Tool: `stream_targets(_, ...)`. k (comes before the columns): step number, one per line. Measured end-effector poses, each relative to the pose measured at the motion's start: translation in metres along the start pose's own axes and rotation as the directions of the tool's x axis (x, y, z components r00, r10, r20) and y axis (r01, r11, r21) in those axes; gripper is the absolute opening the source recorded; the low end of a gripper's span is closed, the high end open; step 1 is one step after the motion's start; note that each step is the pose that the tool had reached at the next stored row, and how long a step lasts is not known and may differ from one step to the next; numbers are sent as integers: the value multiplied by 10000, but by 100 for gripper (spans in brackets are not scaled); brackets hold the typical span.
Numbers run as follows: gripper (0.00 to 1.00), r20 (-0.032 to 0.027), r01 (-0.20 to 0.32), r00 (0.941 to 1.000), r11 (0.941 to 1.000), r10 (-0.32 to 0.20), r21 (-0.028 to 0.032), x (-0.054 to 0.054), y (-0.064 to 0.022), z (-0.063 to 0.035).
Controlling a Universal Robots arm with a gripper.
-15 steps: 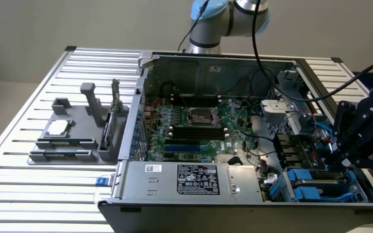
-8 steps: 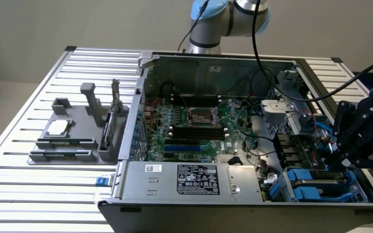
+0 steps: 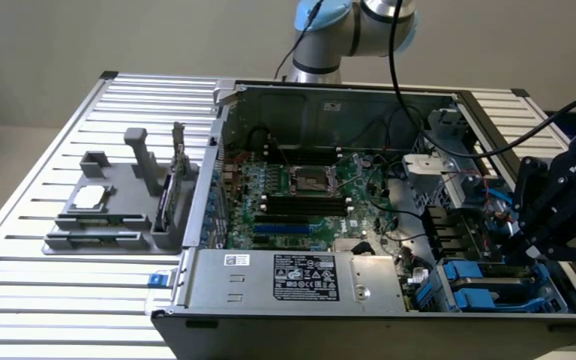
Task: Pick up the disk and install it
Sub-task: 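Insert the first disk wire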
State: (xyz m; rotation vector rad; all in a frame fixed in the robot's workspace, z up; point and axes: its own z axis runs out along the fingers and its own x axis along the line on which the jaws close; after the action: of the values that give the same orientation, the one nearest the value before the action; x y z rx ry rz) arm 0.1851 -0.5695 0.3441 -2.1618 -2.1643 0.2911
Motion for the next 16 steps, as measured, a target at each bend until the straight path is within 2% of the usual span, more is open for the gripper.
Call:
stream_targets(3,16,1,0,10000,10000,0,2,1,0,1)
stream_targets(9,16,16,3,10000,10000,-3,53,9,25,-5)
stream_targets(16,16,21,8,10000,9999,-8,146,9,70,-9)
